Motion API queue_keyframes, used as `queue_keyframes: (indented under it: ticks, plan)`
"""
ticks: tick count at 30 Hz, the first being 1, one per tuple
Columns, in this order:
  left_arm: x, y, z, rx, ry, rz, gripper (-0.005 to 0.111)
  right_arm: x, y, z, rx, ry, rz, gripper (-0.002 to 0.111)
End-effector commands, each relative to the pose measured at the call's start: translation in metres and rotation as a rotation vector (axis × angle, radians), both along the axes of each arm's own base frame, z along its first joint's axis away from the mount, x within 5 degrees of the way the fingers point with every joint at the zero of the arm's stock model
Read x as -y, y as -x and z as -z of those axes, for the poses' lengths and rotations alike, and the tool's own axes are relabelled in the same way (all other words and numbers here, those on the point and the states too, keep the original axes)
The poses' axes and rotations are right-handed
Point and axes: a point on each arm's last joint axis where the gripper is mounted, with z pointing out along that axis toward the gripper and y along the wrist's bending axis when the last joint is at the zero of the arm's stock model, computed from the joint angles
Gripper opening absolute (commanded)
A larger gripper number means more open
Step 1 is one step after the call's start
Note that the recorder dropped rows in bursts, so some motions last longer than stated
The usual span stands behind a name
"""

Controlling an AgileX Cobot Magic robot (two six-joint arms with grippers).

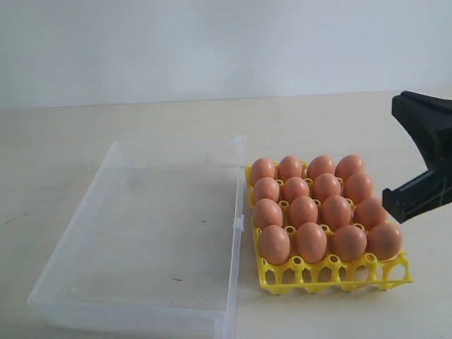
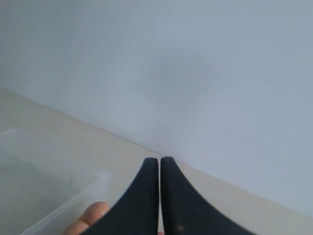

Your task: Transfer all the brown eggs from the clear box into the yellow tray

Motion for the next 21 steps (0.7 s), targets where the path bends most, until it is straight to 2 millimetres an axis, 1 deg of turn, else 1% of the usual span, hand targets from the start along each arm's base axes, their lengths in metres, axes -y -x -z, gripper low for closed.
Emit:
queue_keyframes:
  ticks: [1,3,6,9,11,13,21]
  plan:
    - [0.0,0.0,-0.002,0.019,0.007,0.005,0.0,0.015,0.011,0.006,0.055,0.093,0.014,0.004]
    - [0.0,0.0,-0.002,0.019,0.007,0.005,0.0,0.024,0.025,0.007,0.067,0.089,0.032,0.004]
    - [0.0,0.0,-0.002,0.019,0.007,0.005,0.0,0.036,0.047,0.021,0.006,0.11,0.063,0.004]
    - [0.0,0.0,-0.002,0.019,0.007,0.005,0.0,0.048,0.064,0.032,0.063,0.125,0.117,0.004]
    - [0.0,0.0,-0.002,0.019,0.007,0.005,0.0,0.054,0.071,0.037,0.099,0.114,0.171,0.004]
    - [0.0,0.0,-0.002,0.019,0.007,0.005,0.0,0.057,0.075,0.035,0.127,0.114,0.208,0.004]
    - [0.0,0.0,-0.002,0.019,0.007,0.005,0.0,0.064,0.089,0.042,0.093,0.14,0.263,0.004]
